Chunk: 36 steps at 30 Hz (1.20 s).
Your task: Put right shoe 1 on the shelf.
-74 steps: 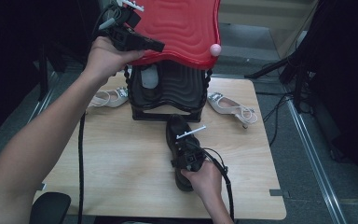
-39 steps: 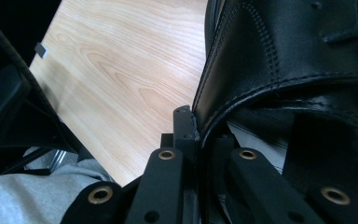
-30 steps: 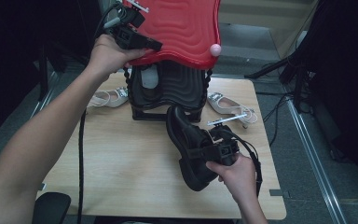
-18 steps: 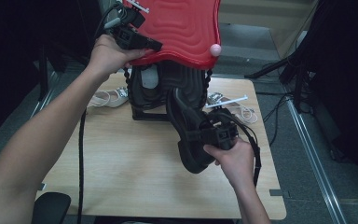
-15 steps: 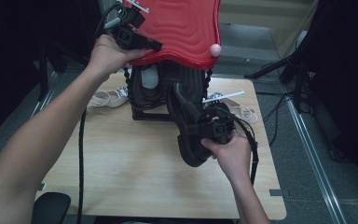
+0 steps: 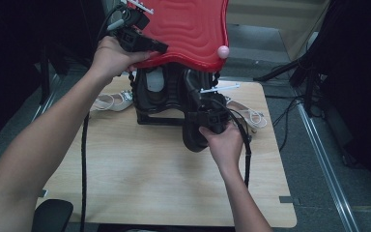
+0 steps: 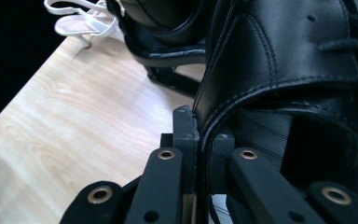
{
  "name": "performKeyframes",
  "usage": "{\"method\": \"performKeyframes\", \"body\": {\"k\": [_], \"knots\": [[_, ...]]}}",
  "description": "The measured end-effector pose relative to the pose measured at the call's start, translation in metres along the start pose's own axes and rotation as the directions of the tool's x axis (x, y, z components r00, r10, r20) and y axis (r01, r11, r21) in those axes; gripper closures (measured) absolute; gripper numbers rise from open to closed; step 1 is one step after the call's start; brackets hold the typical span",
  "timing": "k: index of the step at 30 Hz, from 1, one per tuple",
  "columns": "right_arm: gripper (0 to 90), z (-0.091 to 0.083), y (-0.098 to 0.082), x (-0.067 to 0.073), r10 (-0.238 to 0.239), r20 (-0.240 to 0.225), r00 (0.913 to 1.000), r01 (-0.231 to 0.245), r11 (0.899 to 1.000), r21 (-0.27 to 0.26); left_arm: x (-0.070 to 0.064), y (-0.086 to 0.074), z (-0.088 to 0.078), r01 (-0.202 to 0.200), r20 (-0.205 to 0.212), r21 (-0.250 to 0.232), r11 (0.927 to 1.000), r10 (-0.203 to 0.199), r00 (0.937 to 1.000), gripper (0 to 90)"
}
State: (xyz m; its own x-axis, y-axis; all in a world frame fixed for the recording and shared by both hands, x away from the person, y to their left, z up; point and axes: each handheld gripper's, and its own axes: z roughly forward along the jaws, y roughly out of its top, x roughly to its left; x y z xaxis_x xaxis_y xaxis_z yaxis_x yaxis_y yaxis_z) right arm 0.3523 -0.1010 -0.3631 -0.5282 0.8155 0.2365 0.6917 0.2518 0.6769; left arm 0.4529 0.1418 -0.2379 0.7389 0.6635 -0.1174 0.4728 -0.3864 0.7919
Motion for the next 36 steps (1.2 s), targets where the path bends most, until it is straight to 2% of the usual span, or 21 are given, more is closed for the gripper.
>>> {"method": "performKeyframes", "body": {"k": [3, 5, 9, 12, 14, 18, 21, 24, 27, 29, 32, 33, 36], "knots": [[87.4, 0.007, 0.001, 0.005, -0.026, 0.043, 0.9987, 0.027, 0.999, -0.032, 0.000, 0.000, 0.000, 0.001, 0.000, -0.002, 1.0000, -0.001, 1.0000, 90.0], [87.5, 0.014, 0.003, 0.005, -0.023, 0.058, 0.9981, 0.025, 0.999, -0.038, 0.000, -0.001, 0.000, 0.001, 0.000, -0.003, 1.0000, -0.001, 1.0000, 90.0], [87.3, 0.023, 0.009, 0.006, -0.015, 0.055, 0.9984, 0.017, 0.998, -0.052, 0.000, -0.001, 0.000, 0.003, 0.000, -0.001, 1.0000, -0.003, 1.0000, 90.0], [86.9, 0.029, 0.015, 0.011, -0.042, 0.084, 0.9956, 0.048, 0.997, -0.062, 0.000, 0.000, 0.000, 0.005, 0.002, 0.002, 1.0000, -0.005, 1.0000, 90.0], [86.7, 0.033, 0.019, 0.010, -0.036, 0.076, 0.9965, 0.042, 0.996, -0.077, 0.000, 0.000, 0.000, 0.005, 0.002, 0.002, 1.0000, -0.005, 1.0000, 90.0], [86.6, 0.041, 0.030, 0.012, -0.032, 0.096, 0.9949, 0.041, 0.995, -0.096, 0.000, 0.000, -0.001, 0.004, 0.002, 0.003, 1.0000, -0.004, 1.0000, 90.0], [86.3, 0.045, 0.035, 0.011, -0.025, 0.085, 0.9961, 0.035, 0.992, -0.119, 0.000, -0.001, -0.001, -0.001, 0.001, 0.001, 1.0000, 0.001, 1.0000, 90.0], [86.4, 0.050, 0.039, 0.012, -0.049, 0.123, 0.9912, 0.064, 0.991, -0.118, 0.000, 0.000, -0.001, 0.002, 0.002, 0.003, 1.0000, -0.002, 1.0000, 90.0], [86.6, 0.056, 0.040, 0.009, -0.055, 0.142, 0.9883, 0.073, 0.990, -0.123, 0.000, -0.001, -0.001, 0.004, 0.003, 0.005, 1.0000, -0.004, 1.0000, 90.0], [86.5, 0.060, 0.039, 0.010, -0.075, 0.165, 0.9834, 0.095, 0.988, -0.120, 0.001, -0.001, -0.001, 0.005, 0.009, -0.001, 1.0000, -0.005, 0.9999, 90.0], [85.4, 0.068, 0.040, 0.009, -0.077, 0.158, 0.9845, 0.095, 0.990, -0.108, 0.001, -0.001, -0.001, 0.005, 0.011, -0.003, 1.0000, -0.005, 0.9999, 90.0], [85.0, 0.069, 0.041, 0.010, -0.081, 0.172, 0.9817, 0.101, 0.988, -0.113, 0.001, -0.001, -0.001, 0.005, 0.012, -0.002, 1.0000, -0.005, 0.9999, 90.0], [83.1, 0.071, 0.041, 0.012, -0.089, 0.179, 0.9798, 0.110, 0.988, -0.110, 0.001, -0.001, -0.001, -0.001, 0.010, -0.005, 1.0000, 0.001, 1.0000, 90.0]]}}
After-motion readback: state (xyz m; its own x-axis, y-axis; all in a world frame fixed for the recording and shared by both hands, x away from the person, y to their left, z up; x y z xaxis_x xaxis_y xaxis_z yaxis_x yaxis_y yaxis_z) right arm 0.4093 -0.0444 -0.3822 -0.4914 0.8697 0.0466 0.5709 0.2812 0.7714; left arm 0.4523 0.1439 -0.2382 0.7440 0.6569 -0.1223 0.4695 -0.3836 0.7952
